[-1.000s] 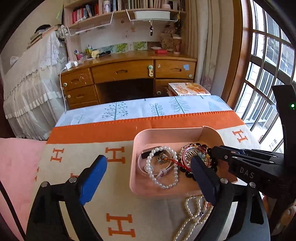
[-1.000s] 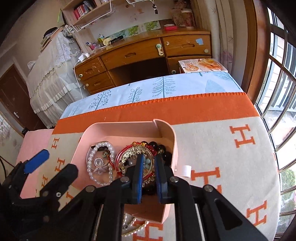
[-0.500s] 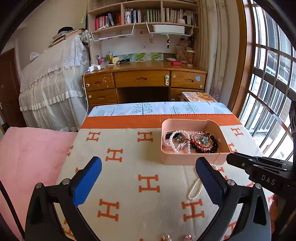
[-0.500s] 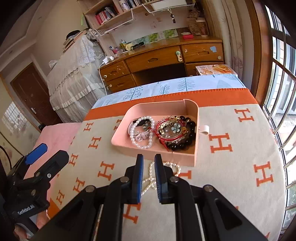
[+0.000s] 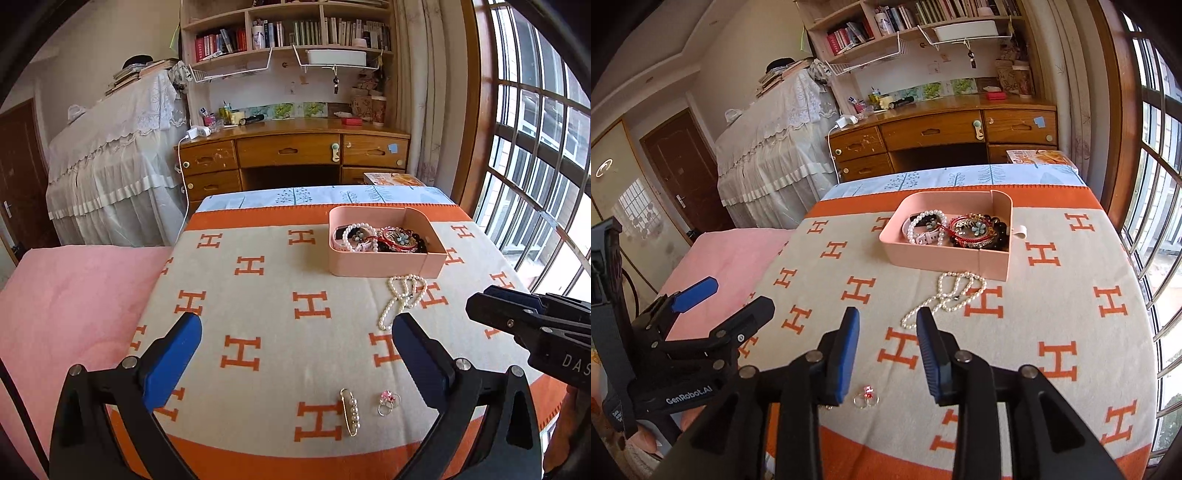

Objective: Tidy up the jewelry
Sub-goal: 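Move the left tool toward the gold pin and pink ring, then grasp the gold pearl safety pin with the left tool while the right tool moves to the pearl necklace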

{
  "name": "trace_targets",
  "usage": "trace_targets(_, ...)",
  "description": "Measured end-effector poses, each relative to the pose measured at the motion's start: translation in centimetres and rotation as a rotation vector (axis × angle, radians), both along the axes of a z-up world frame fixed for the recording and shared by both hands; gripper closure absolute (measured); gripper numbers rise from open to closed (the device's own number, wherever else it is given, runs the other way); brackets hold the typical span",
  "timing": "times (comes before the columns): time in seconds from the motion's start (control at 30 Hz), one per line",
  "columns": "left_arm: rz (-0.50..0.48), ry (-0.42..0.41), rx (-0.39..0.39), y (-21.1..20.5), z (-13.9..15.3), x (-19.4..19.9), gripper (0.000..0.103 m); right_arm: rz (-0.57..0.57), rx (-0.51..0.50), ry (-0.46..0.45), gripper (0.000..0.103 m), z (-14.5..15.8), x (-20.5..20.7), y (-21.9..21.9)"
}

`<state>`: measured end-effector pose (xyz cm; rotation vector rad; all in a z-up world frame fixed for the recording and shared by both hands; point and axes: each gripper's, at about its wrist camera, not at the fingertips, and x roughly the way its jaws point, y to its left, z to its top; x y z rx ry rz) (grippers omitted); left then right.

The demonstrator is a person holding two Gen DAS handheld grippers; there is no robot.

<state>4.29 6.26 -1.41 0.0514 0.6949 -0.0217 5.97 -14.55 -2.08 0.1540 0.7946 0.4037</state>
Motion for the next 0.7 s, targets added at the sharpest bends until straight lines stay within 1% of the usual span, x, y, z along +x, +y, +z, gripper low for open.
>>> trace_targets(0.13,-0.01,0.003,0.011,-0.4,-0.4,-1.2,0.001,-0.003,0.018,0.009,0.071,-0.4,-0.9,-0.3)
trace_targets(0.2,-0.017,0.012,0.0,-0.2,-0.6,-1.5,0.001,-0.002,0.035,0.017,0.071,-0.7,-1.3,-0.6)
trace_targets(0.3,-0.025,0.034,-0.022,0.3,-1.4,-2.0,0.001,-0.01,0.025,0.023,0.071,-1.3,-1.7,-0.8)
trace_targets(0.4,-0.031,0.084,-0.049,1.0,-3.2,-2.1,0.001,-0.019,0.021,0.034,0.071,-2.0,-1.8,-1.1)
trace_targets(0.57,-0.047,0.196,-0.094,1.7,-7.1,-1.8,0.001,-0.03,0.027,0.075,0.071,-3.8,-1.3,-1.7)
trace_targets(0.63,-0.069,0.236,-0.114,1.6,-8.4,-1.7,0.001,-0.028,0.035,0.1,0.071,-4.7,-0.9,-1.9)
trace_targets(0.7,-0.11,0.264,-0.131,1.3,-9.2,-1.7,0.001,-0.023,0.044,0.123,0.071,-5.4,-0.6,-1.9)
